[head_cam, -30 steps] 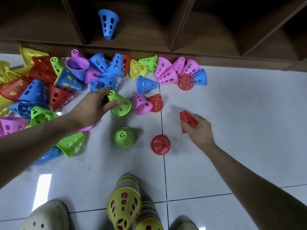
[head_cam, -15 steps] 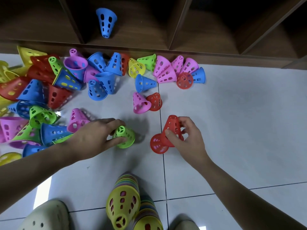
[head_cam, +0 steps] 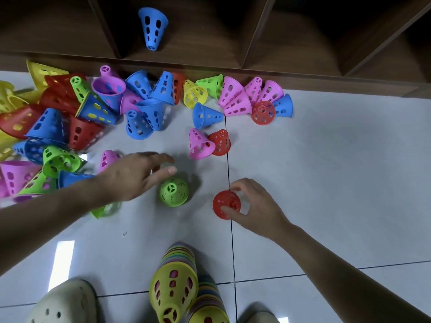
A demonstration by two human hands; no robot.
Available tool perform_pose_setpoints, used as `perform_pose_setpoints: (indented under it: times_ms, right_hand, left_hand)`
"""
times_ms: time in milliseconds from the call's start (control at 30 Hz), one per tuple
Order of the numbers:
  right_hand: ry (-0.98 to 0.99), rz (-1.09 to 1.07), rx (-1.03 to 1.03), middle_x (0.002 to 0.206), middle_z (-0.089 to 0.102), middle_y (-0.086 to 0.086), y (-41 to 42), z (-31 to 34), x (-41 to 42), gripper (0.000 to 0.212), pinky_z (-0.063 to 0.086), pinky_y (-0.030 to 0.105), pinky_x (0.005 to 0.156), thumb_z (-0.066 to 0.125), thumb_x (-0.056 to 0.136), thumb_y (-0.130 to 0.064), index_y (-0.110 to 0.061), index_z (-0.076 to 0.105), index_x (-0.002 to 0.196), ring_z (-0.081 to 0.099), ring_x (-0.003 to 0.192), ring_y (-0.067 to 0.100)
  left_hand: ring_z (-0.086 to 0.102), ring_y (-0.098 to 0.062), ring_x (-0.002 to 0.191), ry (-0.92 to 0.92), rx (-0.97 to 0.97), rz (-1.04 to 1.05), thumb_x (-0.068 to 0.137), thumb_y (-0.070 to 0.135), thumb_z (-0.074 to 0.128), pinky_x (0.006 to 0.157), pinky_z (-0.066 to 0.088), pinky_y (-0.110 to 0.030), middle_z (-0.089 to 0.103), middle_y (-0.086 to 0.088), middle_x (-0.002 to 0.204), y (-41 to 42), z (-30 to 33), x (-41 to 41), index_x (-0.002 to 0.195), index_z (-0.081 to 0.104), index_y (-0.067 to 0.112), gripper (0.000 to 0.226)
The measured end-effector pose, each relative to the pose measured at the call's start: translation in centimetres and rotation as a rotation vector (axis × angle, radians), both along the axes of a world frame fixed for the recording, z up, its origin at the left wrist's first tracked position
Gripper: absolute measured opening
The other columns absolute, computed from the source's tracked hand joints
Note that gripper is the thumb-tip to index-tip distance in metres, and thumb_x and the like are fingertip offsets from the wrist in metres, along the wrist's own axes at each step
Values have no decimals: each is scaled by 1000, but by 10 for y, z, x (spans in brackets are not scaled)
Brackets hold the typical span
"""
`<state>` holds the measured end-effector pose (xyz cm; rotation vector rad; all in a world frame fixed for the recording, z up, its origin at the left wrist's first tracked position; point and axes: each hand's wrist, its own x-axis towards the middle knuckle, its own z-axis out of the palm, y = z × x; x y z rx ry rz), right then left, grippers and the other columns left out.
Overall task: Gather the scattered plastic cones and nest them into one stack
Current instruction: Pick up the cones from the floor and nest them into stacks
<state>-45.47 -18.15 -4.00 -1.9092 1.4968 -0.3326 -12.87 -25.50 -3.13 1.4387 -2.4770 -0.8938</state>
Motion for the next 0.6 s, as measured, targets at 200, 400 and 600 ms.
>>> perform_pose_setpoints:
  times_ms: [200,400,600]
  right_hand:
    - [-56,-142,-151,119,54,-4,-62,-7,10,37,48,36,94,66,88,-28,-17,57,122,54,110,16]
    - [168,39,-135,155,37,6,-127,-4,21,61,35,39,111,62,93,-23,-18,41,150,36,137,26]
    - [221,47,-53,132,56,3,-129,-17,30,48,46,39,96,64,92,-21,-19,50,137,55,118,28]
  left_hand:
    - [65,-21,81,-117,-33,149,94,70,30,78,55,-37,67,-3,96,-54,-1,12,120,62,22,63]
    - [59,-27,77,-168,-29,392,95,52,52,66,47,-37,61,-6,87,-78,-4,41,107,58,14,40]
    - [55,-31,77,-139,22,646,90,30,72,63,43,-43,58,-16,92,-94,1,38,119,37,10,49]
